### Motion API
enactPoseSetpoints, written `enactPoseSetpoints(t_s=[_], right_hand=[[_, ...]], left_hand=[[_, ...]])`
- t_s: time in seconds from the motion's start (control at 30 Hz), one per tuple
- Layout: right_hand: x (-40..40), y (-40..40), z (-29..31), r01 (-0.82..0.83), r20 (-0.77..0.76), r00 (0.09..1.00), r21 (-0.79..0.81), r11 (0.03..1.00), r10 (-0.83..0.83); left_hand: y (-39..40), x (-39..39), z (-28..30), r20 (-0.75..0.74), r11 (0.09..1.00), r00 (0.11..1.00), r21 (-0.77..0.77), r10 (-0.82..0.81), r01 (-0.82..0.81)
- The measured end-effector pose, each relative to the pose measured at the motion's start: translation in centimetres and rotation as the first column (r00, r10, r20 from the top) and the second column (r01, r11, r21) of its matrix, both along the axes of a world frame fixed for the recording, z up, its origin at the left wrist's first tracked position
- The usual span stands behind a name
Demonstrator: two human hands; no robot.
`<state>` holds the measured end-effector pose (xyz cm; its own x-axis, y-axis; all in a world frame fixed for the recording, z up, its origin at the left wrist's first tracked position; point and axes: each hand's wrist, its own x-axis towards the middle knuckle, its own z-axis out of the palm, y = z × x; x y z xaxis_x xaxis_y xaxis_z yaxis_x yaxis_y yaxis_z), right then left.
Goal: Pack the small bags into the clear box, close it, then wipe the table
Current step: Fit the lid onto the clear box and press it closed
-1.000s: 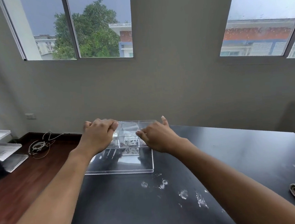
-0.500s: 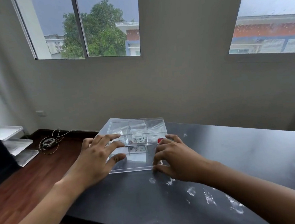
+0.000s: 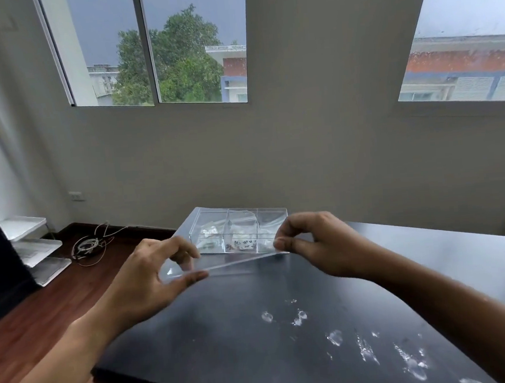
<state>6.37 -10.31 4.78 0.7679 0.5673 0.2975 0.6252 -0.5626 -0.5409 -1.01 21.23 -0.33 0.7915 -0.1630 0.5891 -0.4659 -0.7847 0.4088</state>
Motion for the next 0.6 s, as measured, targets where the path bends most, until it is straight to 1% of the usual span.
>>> enactPoseSetpoints(t_s=[0.03, 0.07, 0.13, 0.17, 0.23, 0.3, 0.37, 0.4, 0.43, 0.53, 0.6], right_hand=[[0.2, -0.1, 0.1, 0.021, 0.027, 0.999, 0.058, 0.998, -0.022], [0.3, -0.1, 0.1, 0.026, 0.087, 0.996, 0.106, 0.994, -0.035], [0.5, -0.1, 0.0, 0.0, 0.237, 0.971, 0.121, 0.993, -0.029], [0.5, 0.0, -0.2, -0.007, 0.308, 0.951, 0.077, 0.997, -0.017], [0.9, 0.1, -0.6, 0.019, 0.462, 0.887, -0.062, 0.998, 0.012], [1.5, 0.5, -0.9, 0.106, 0.605, 0.796, -0.162, 0.981, 0.013], [2.6, 1.1, -1.0, 0.195, 0.697, 0.717, -0.21, 0.958, 0.007], [3.3, 1.5, -1.0, 0.22, 0.705, 0.709, -0.225, 0.949, 0.003], [4.1, 1.8, -1.0, 0.223, 0.683, 0.73, -0.233, 0.947, -0.003], [6.7, 2.4, -1.0, 0.159, 0.517, 0.856, -0.253, 0.954, -0.006], [8.4, 2.7, -0.9, 0.135, 0.428, 0.904, -0.31, 0.941, 0.011]], left_hand=[[-0.3, 0.1, 0.3, 0.005, 0.996, 1.0, -0.093, 0.006, -0.005], [-0.7, 0.3, 0.8, 0.003, 0.982, 1.0, -0.186, 0.008, -0.007], [-1.6, 1.0, 2.0, 0.002, 0.938, 1.0, -0.346, 0.011, -0.01], [-1.9, 1.6, 2.7, -0.003, 0.914, 1.0, -0.406, 0.008, -0.008], [-2.4, 3.0, 3.8, -0.027, 0.859, 0.999, -0.511, -0.028, 0.011], [-2.8, 4.4, 4.5, -0.047, 0.798, 0.995, -0.601, -0.093, 0.046], [-3.1, 5.7, 4.8, -0.064, 0.757, 0.991, -0.652, -0.121, 0.05], [-3.3, 6.5, 4.7, -0.074, 0.742, 0.991, -0.67, -0.107, 0.03], [-3.6, 7.2, 4.6, -0.088, 0.725, 0.993, -0.688, -0.076, -0.005], [-3.8, 9.8, 3.4, -0.148, 0.694, 0.989, -0.709, 0.032, -0.129], [-3.8, 11.0, 2.4, -0.211, 0.691, 0.975, -0.696, 0.063, -0.195]])
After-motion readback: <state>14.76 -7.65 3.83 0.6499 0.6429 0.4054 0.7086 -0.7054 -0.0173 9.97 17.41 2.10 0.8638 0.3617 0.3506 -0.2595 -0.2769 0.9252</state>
